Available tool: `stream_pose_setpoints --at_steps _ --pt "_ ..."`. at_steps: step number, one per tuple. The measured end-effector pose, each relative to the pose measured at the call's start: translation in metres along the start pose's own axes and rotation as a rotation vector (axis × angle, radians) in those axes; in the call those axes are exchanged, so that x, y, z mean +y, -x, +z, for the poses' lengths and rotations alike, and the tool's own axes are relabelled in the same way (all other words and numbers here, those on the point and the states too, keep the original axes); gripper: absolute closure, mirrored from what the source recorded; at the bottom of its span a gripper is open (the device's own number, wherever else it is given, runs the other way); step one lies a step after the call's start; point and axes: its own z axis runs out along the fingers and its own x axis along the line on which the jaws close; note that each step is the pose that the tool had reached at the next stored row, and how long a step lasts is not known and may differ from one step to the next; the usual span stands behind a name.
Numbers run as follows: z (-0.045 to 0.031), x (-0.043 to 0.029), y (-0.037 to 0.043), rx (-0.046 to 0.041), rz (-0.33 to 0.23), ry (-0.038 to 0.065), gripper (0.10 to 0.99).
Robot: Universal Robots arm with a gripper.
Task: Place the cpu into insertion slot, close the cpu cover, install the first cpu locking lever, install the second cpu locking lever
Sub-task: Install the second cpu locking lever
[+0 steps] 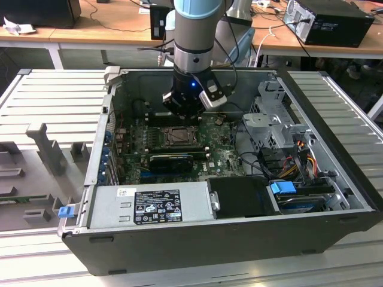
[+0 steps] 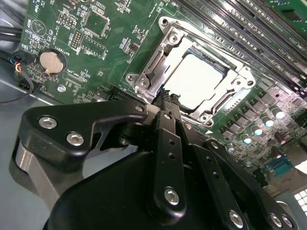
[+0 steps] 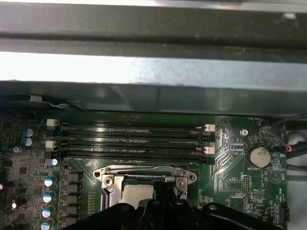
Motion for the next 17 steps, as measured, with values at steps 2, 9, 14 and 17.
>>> stream_pose_setpoints --at_steps 2,9,14,17 --pt "-0.0001 -0.0014 0.0 0.0 0.0 0.0 0.98" --pt "-0.0043 -0.0079 -0.0002 0.0 0.0 0.0 0.98" --pt "-0.0112 -0.0096 -0.0002 0.0 0.0 -0.003 0.98" --pt "-0.0114 -0.0128 -0.0003 0.0001 0.0 -0.003 0.98"
